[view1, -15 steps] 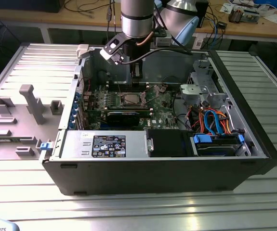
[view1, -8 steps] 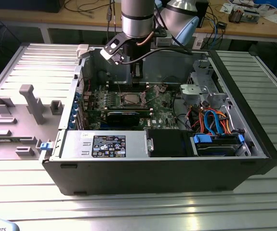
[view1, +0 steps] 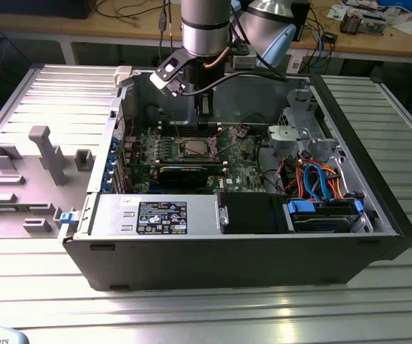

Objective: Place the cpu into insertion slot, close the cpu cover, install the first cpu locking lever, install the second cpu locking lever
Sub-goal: 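Close the cpu cover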

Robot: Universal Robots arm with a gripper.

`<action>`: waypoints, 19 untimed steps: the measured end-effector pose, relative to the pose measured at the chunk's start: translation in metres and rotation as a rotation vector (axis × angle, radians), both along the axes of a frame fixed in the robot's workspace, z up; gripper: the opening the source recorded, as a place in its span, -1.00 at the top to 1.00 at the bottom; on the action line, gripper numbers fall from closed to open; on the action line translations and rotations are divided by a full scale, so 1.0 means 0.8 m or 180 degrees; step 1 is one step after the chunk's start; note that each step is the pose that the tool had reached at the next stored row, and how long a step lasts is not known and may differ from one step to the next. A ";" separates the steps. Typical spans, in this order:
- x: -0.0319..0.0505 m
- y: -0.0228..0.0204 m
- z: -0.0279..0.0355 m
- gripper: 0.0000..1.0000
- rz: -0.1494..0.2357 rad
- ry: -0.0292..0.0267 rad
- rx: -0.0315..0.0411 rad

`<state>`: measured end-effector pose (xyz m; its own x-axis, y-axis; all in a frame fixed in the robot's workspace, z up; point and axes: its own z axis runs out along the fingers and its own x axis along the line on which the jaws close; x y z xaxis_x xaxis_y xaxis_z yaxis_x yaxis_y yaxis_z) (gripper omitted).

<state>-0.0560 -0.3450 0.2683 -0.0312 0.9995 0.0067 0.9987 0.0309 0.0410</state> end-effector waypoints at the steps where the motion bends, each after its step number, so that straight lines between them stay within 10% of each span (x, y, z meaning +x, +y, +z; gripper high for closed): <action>1: 0.000 0.0000 0.0000 0.79 0.0000 0.0000 0.0000; 19: 0.015 0.0000 0.0031 0.79 0.0000 0.0012 0.0000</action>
